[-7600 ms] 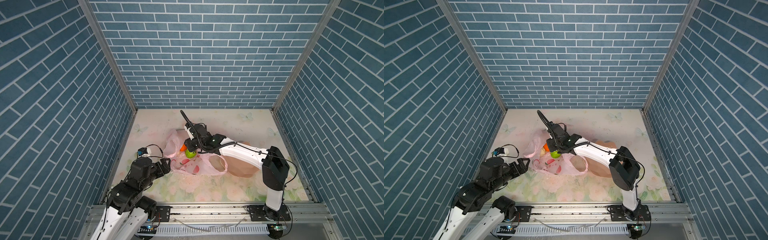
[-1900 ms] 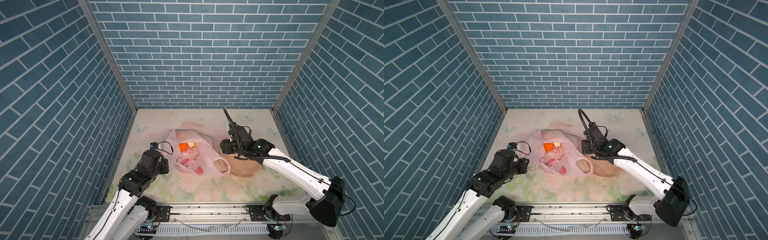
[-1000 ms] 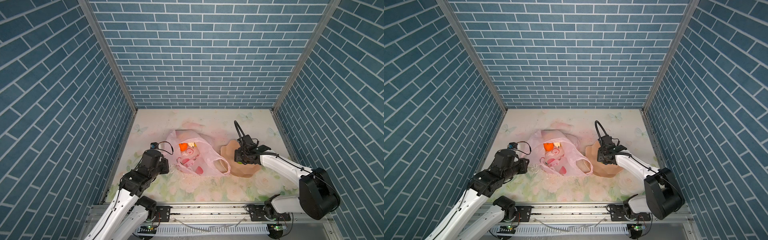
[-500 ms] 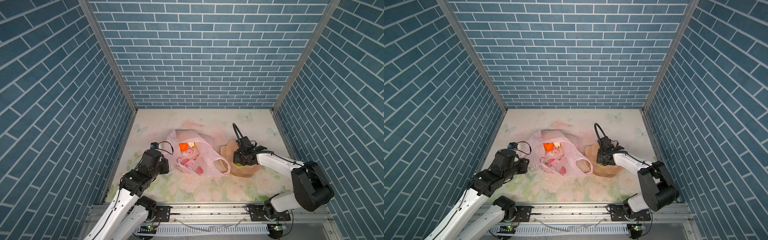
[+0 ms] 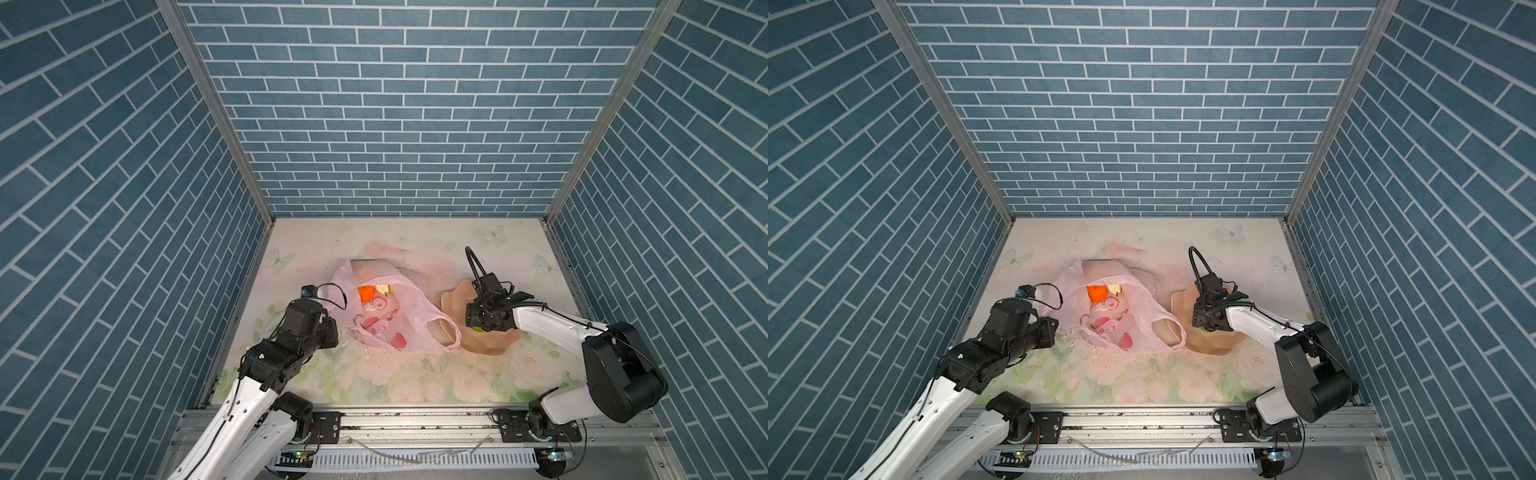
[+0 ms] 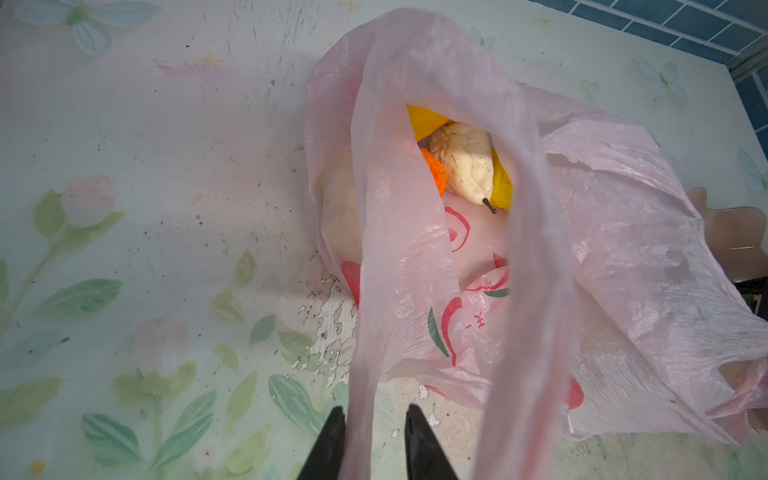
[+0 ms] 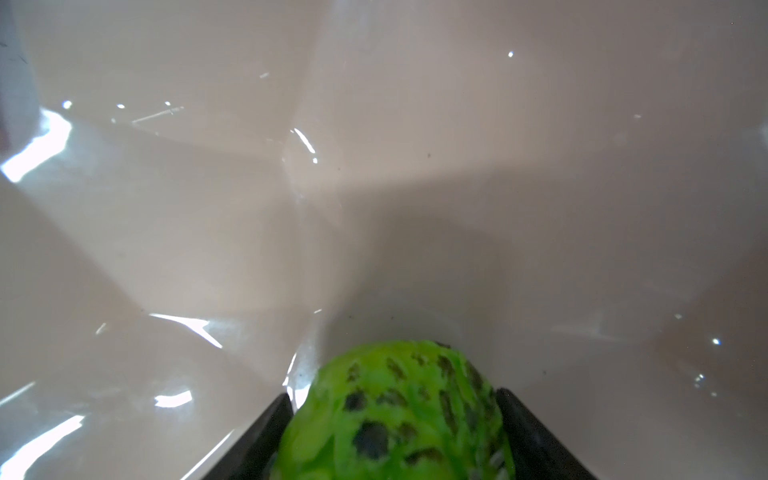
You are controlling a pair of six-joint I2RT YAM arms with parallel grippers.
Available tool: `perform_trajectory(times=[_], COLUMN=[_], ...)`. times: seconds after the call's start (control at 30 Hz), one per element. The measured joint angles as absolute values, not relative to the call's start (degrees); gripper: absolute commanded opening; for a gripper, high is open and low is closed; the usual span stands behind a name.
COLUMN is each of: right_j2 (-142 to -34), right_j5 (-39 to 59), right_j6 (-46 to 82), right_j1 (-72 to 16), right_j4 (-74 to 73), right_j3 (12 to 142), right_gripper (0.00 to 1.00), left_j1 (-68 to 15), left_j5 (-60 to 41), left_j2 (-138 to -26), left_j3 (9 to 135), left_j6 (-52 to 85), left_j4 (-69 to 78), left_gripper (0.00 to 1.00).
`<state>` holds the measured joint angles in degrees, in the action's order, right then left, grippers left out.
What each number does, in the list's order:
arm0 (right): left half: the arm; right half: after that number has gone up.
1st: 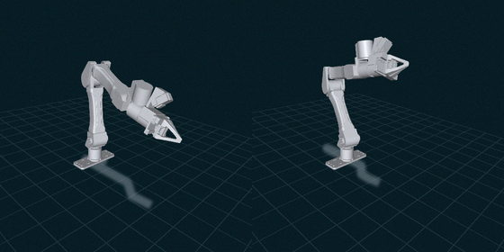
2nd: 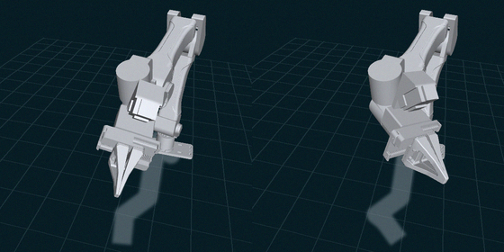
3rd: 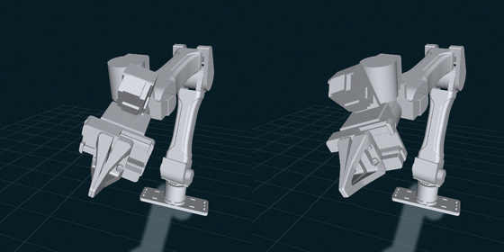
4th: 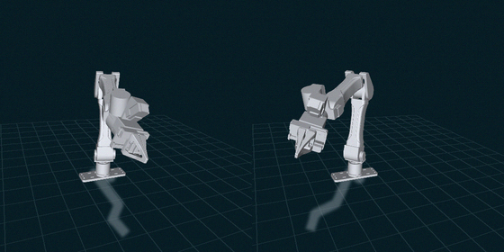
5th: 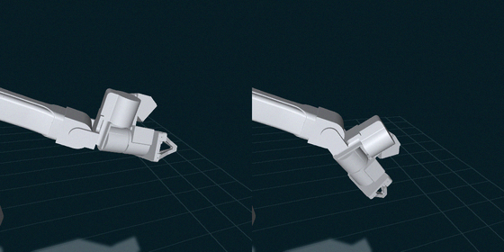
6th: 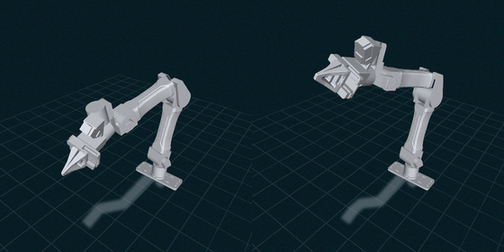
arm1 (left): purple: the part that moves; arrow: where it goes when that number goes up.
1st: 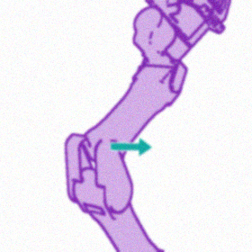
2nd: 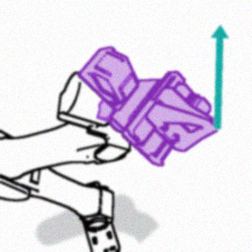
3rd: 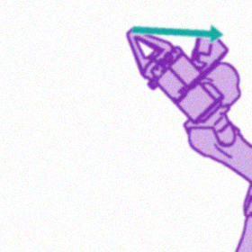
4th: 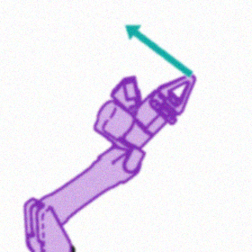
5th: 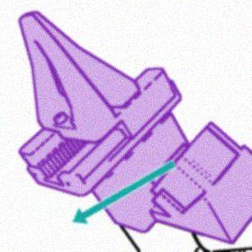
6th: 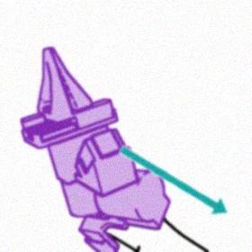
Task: Take the fake fruits out of the plastic bag
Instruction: 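Release the custard apple and move the right gripper back over the bag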
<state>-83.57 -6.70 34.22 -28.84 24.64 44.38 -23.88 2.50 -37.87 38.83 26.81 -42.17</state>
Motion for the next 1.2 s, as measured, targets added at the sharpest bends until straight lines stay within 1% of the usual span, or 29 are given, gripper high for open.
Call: perform_trajectory(times=[0.03, 0.07, 0.2, 0.23, 0.37, 0.47, 0.57, 0.7, 0.77, 0.8, 0.87, 0.97, 1.03, 1.13, 1.2], right_j2=[-83.37, -83.07, -80.86, -80.4, -78.91, -76.29, -73.21, -71.66, -72.6, -73.69, -76.69, -82.81, -87.57, -95.22, -99.24], right_j5=[-6.87, -6.94, -7.73, -7.92, -8.6, -8.8, -9.72, -10.87, -11.35, -11.44, -11.35, -11.0, -11.25, -10.9, -9.85], right_j6=[34.17, 34.2, 33.98, 34.0, 33.76, 33.08, 32.53, 32.38, 32.05, 31.99, 31.77, 32.25, 33.15, 34.54, 35.51], right_j1=[-28.84, -28.84, -28.84, -28.84, -28.84, -29.34, -30.83, -36.71, -41.08, -43.44, -47.68, -52.86, -55.68, -59.16, -60.6], right_j4=[25.02, 25.34, 26.87, 27.44, 30.55, 33.78, 36.97, 38.0, 37.82, 37.28, 35.14, 30.63, 28.21, 24.86, 22.46], right_j3=[44.38, 44.38, 44.45, 44.53, 45.84, 48.53, 53.78, 61.49, 64.9, 66.7, 69.47, 72.14, 73.76, 76.51, 77.56], right_gripper=[0.8, 0.83, 0.87, 0.9, 0.89, 0.83, 0.8, 0.74, 0.69, 0.67, 0.58, 0.39, 0.32, 0.25, 0.24], left_j1=[-23.88, -23.88, -23.88, -23.88, -23.88, -23.88, -23.88, -23.88, -23.88, -23.88, -23.88, -23.88, -23.88, -23.88, -23.88], left_j5=[2.5, 2.5, 2.48, 2.5, 2.5, 2.5, 2.52, 2.52, 2.52, 2.52, 2.52, 2.55, 2.59, 2.57, 2.57], left_j2=[-37.87, -37.87, -37.82, -37.8, -37.43, -37.3, -37.28, -37.28, -37.28, -37.28, -37.28, -37.28, -36.88, -35.94, -35.44], left_j3=[38.83, 38.83, 38.83, 38.83, 38.83, 38.85, 38.85, 38.85, 38.85, 38.85, 38.85, 38.85, 38.85, 38.85, 38.85], left_j6=[26.81, 26.81, 26.83, 26.83, 26.81, 26.81, 26.81, 26.81, 26.81, 26.81, 26.83, 26.81, 26.83, 26.83, 26.83], left_j4=[-42.17, -42.17, -42.17, -42.17, -42.17, -42.22, -42.59, -42.81, -42.81, -42.81, -42.83, -42.87, -42.89, -42.96, -42.98], left_gripper=[0.28, 0.28, 0.27, 0.27, 0.27, 0.27, 0.27, 0.27, 0.27, 0.27, 0.27, 0.27, 0.27, 0.27, 0.27])
